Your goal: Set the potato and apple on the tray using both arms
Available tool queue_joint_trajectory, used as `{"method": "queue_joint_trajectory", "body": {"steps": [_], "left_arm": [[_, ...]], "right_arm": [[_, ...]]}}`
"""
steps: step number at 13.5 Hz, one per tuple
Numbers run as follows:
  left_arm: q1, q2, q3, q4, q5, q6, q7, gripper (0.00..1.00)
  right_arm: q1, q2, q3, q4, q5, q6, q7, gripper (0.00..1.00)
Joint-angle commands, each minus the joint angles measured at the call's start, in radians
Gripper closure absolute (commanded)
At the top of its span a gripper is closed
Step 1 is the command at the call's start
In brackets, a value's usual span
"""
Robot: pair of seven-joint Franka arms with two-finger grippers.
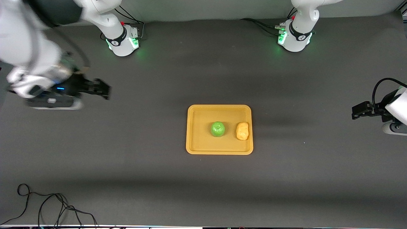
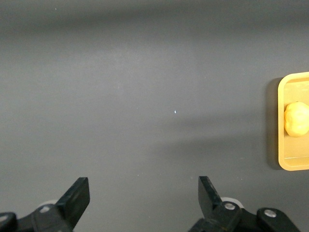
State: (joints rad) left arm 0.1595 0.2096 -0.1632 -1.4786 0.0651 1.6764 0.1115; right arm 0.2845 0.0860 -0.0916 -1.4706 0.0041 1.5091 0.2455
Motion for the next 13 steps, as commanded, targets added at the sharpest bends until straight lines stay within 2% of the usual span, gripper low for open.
{"method": "queue_joint_trajectory", "body": {"steps": [1,5,13], "left_arm": [[-0.009,0.022,0.002,0.044,0.002,-0.035,-0.009,0.00],[-0.012,0.031,0.001,0.046,0.012,-0.061,-0.013,0.00],[-0.011,0.033,0.001,0.069,-0.001,-0.061,-0.018,0.00]], "right_arm": [[-0.137,-0.046,0.024,-0.080,0.025,0.025,-0.125,0.00],[-0.253,-0.045,0.039,-0.079,0.014,0.036,-0.211,0.00],[-0.249,-0.032,0.029,-0.068,0.010,0.040,-0.227,0.00]]}}
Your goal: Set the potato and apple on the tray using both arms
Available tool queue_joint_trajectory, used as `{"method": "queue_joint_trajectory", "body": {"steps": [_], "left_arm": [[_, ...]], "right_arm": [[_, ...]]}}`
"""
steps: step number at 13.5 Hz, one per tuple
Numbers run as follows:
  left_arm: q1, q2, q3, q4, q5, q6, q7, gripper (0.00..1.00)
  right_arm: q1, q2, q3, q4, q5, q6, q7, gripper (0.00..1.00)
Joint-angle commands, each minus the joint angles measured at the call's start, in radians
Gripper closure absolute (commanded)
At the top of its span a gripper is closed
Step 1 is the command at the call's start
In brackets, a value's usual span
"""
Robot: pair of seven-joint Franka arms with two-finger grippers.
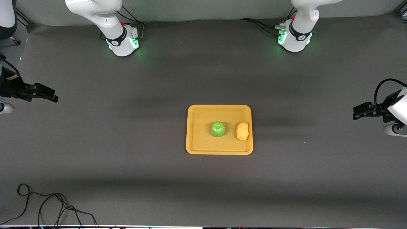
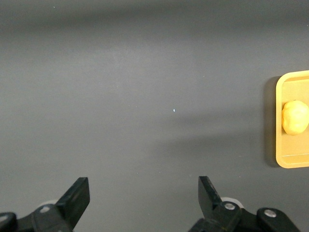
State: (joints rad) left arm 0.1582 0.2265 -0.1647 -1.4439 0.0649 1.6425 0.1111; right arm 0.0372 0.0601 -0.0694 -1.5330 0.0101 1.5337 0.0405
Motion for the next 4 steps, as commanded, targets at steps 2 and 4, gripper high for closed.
{"method": "queue_joint_trajectory", "body": {"steps": [2,4], "left_arm": [[-0.009,0.016,0.002,0.034,0.000,-0.027,-0.017,0.00],[-0.009,0.016,0.002,0.034,0.000,-0.027,-0.017,0.00]], "right_arm": [[-0.002,-0.006,0.005,-0.007,0.004,0.011,-0.019,0.00],[-0.005,-0.003,0.005,-0.007,0.005,0.008,-0.017,0.00]]}}
